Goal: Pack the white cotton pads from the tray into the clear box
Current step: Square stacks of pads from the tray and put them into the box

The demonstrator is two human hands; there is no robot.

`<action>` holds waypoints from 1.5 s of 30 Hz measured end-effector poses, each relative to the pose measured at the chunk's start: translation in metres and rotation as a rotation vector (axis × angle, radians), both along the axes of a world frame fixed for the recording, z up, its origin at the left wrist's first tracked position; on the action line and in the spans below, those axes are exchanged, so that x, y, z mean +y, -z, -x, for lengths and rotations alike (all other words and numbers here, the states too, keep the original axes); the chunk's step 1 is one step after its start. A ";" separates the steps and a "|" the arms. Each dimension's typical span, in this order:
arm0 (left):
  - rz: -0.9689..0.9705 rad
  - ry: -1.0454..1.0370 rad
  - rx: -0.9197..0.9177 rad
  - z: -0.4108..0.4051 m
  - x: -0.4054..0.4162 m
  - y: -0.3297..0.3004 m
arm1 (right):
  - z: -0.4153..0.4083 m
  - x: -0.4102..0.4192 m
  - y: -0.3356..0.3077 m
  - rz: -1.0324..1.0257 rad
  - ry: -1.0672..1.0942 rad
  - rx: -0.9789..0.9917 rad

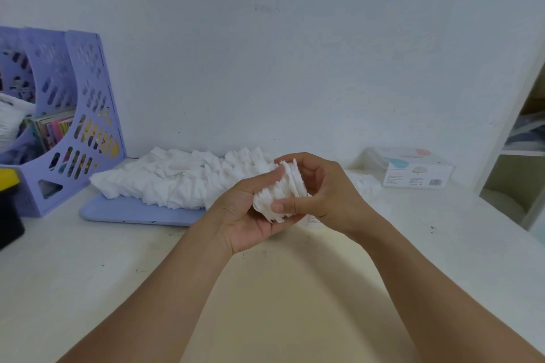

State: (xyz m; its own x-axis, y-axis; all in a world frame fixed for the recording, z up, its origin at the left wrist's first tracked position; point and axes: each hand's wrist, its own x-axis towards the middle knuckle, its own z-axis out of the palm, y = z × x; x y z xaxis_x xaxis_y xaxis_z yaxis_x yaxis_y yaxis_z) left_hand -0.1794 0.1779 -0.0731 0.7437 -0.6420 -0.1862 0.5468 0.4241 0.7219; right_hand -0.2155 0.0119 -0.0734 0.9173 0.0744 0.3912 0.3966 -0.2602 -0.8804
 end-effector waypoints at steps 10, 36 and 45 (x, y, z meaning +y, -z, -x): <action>-0.063 0.001 -0.050 0.000 0.003 0.001 | -0.001 0.004 0.004 0.032 -0.048 0.048; -0.087 -0.056 0.004 0.005 -0.003 0.000 | 0.001 0.015 0.008 0.196 0.000 0.034; -0.070 -0.054 -0.024 0.001 -0.001 0.002 | 0.007 -0.012 -0.007 0.032 -0.067 0.045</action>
State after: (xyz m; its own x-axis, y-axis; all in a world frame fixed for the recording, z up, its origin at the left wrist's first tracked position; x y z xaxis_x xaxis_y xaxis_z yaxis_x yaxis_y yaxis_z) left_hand -0.1805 0.1772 -0.0748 0.7820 -0.5864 -0.2110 0.5063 0.4004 0.7638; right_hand -0.2227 -0.0001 -0.0661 0.9263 0.1484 0.3463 0.3745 -0.2626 -0.8892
